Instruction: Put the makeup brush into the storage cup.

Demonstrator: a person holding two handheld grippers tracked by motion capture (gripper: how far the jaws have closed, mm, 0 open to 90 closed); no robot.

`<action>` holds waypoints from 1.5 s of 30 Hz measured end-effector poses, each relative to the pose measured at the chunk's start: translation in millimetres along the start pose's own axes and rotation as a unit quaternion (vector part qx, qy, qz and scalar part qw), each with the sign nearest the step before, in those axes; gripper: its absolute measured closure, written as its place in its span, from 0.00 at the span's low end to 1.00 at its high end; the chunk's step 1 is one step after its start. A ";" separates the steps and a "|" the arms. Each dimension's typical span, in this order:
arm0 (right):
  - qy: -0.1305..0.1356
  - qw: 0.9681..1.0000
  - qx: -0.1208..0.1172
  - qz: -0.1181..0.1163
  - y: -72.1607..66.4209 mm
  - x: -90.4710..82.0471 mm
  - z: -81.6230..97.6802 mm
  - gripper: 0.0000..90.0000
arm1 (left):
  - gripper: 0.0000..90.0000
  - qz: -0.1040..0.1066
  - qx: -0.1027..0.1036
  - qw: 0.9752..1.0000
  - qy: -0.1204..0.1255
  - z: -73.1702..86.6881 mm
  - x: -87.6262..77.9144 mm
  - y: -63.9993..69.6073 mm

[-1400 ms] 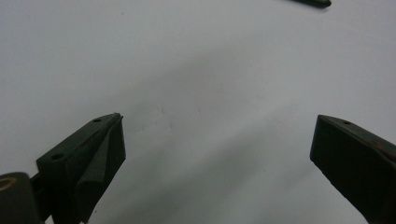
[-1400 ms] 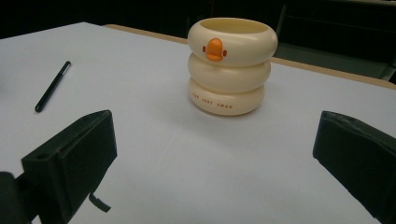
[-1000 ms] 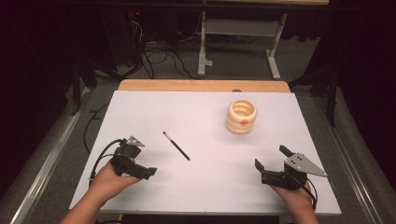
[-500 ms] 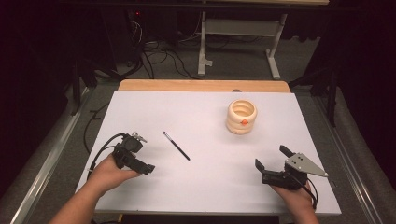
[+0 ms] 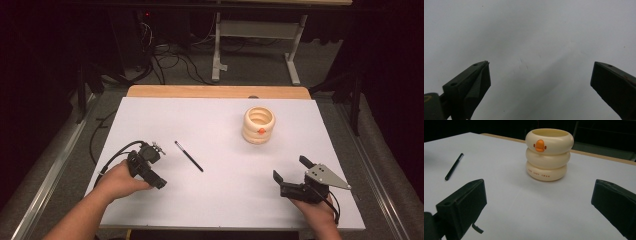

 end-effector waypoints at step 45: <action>0.003 1.000 0.011 0.002 1.9 -0.9 -0.5 0.02 | 0.17 0.011 0.098 0.994 0.037 -89.0 10.7 6.5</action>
Point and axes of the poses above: each handheld gripper's, and its own axes: x roughly forward along the jaws, z roughly out of its underside, y roughly to its right, the point moved 1 cm from there along x, roughly forward along the jaws, and after that the axes turned 5 degrees about y, right-handed, at the moved point
